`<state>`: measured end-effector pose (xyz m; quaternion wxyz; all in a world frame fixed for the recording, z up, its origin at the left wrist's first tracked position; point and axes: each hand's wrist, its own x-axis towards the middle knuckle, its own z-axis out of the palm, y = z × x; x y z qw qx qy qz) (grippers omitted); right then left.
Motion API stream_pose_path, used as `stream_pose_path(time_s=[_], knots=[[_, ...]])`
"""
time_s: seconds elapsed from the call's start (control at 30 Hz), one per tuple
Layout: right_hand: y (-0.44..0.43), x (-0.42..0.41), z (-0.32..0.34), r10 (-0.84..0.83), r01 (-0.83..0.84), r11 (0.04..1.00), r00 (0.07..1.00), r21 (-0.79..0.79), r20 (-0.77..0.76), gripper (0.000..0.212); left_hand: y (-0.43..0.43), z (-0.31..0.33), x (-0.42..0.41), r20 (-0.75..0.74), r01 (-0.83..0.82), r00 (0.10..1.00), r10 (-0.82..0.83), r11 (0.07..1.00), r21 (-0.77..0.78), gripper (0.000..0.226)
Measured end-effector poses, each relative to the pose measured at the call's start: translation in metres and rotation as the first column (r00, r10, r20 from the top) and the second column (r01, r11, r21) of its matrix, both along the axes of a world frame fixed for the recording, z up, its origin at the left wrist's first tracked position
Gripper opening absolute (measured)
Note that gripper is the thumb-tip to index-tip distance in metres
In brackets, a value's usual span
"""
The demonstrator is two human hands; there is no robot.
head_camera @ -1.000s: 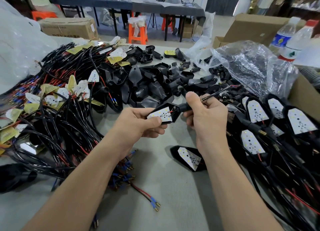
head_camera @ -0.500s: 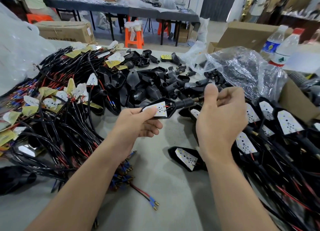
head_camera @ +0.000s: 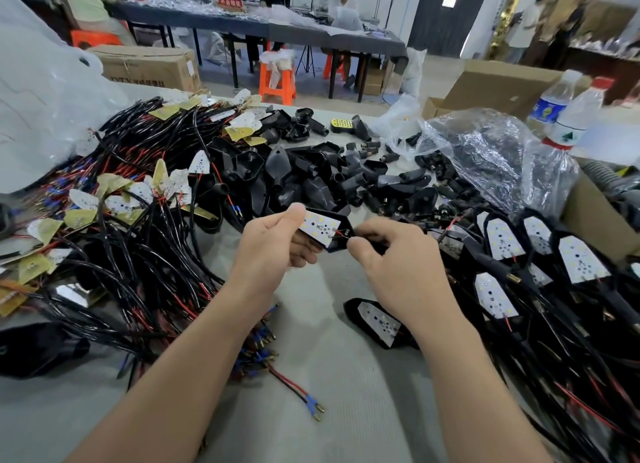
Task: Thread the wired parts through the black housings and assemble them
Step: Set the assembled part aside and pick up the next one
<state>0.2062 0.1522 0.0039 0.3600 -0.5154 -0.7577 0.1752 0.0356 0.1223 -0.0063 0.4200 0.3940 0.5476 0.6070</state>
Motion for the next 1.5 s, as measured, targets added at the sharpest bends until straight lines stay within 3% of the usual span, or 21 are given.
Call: stream_pose_path(time_s=[0.17, 0.37, 0.5, 0.6, 0.7, 0.77, 0.87, 0.93, 1.0, 1.07, 1.13, 1.2, 1.27, 1.37, 1.43, 1.5], knots=[[-0.005, -0.005, -0.006, 0.025, -0.023, 1.000, 0.996, 0.020, -0.087, 0.023, 0.002, -0.002, -0.003, -0.026, -0.021, 0.999, 0.021, 1.000, 0.021, 0.040], [-0.010, -0.005, 0.000, 0.020, -0.019, 0.999, 0.999, 0.028, -0.049, 0.008, 0.003, -0.005, 0.000, -0.001, -0.039, 0.999, 0.039, 0.999, 0.012, 0.038], [-0.016, -0.005, 0.027, 0.035, -0.070, 0.988, 0.970, 0.136, 0.241, 0.022, 0.008, -0.004, 0.002, 0.199, -0.039, 0.979, 0.047, 0.998, -0.045, 0.030], [-0.021, 0.002, 0.059, -0.086, 0.015, 0.976, 0.944, 0.218, 0.319, 0.037, 0.008, -0.004, -0.002, 0.217, 0.016, 0.976, -0.002, 0.998, -0.064, 0.035], [-0.026, 0.022, 0.094, -0.228, 0.145, 0.946, 0.935, 0.292, 0.274, 0.056, 0.008, -0.006, -0.008, 0.148, 0.056, 0.988, -0.042, 0.995, -0.088, 0.045], [-0.026, 0.040, 0.115, -0.246, 0.163, 0.917, 0.950, 0.365, 0.194, 0.054, 0.008, -0.007, -0.010, 0.098, 0.045, 0.995, -0.035, 0.994, -0.097, 0.034], [-0.015, 0.057, 0.128, -0.115, 0.102, 0.930, 0.993, 0.353, 0.015, 0.041, 0.007, -0.010, -0.007, 0.035, 0.028, 0.999, -0.025, 0.995, -0.094, 0.019], [0.000, 0.057, 0.123, 0.015, 0.044, 0.964, 0.976, 0.262, -0.216, 0.033, 0.005, -0.011, -0.002, 0.010, 0.044, 0.999, -0.043, 0.994, -0.097, 0.017], [0.013, 0.050, 0.113, 0.068, 0.019, 0.987, 0.847, 0.158, -0.526, 0.025, 0.003, -0.013, 0.003, -0.035, 0.057, 0.998, -0.061, 0.992, -0.108, 0.017], [0.023, 0.045, 0.107, -0.018, 0.025, 1.000, 0.581, -0.004, -0.814, 0.024, 0.002, -0.013, 0.007, -0.087, 0.075, 0.993, -0.084, 0.991, -0.110, 0.018], [0.032, 0.046, 0.112, -0.088, -0.009, 0.995, 0.290, -0.095, -0.953, 0.023, 0.000, -0.011, 0.007, -0.127, 0.091, 0.986, -0.104, 0.990, -0.106, 0.020], [0.039, 0.056, 0.125, -0.056, -0.009, 0.998, 0.177, -0.058, -0.983, 0.023, -0.001, -0.010, 0.007, -0.159, 0.114, 0.979, -0.129, 0.988, -0.101, 0.024], [0.042, 0.068, 0.144, 0.005, 0.045, 0.999, 0.271, 0.018, -0.963, 0.025, -0.002, -0.009, 0.007, -0.206, 0.163, 0.961, -0.185, 0.979, -0.120, 0.027], [0.038, 0.082, 0.176, 0.043, 0.164, 0.968, 0.636, 0.190, -0.770, 0.024, -0.005, -0.010, 0.011, -0.286, 0.258, 0.911, -0.298, 0.951, -0.167, 0.028], [0.034, 0.089, 0.197, -0.030, 0.187, 0.939, 0.881, 0.289, -0.472, 0.025, -0.006, -0.011, 0.015, -0.326, 0.309, 0.874, -0.360, 0.930, -0.198, 0.031], [0.031, 0.094, 0.207, -0.185, 0.182, 0.934, 0.983, 0.308, -0.020, 0.027, -0.006, -0.013, 0.018, -0.347, 0.337, 0.848, -0.399, 0.914, -0.227, 0.031]])
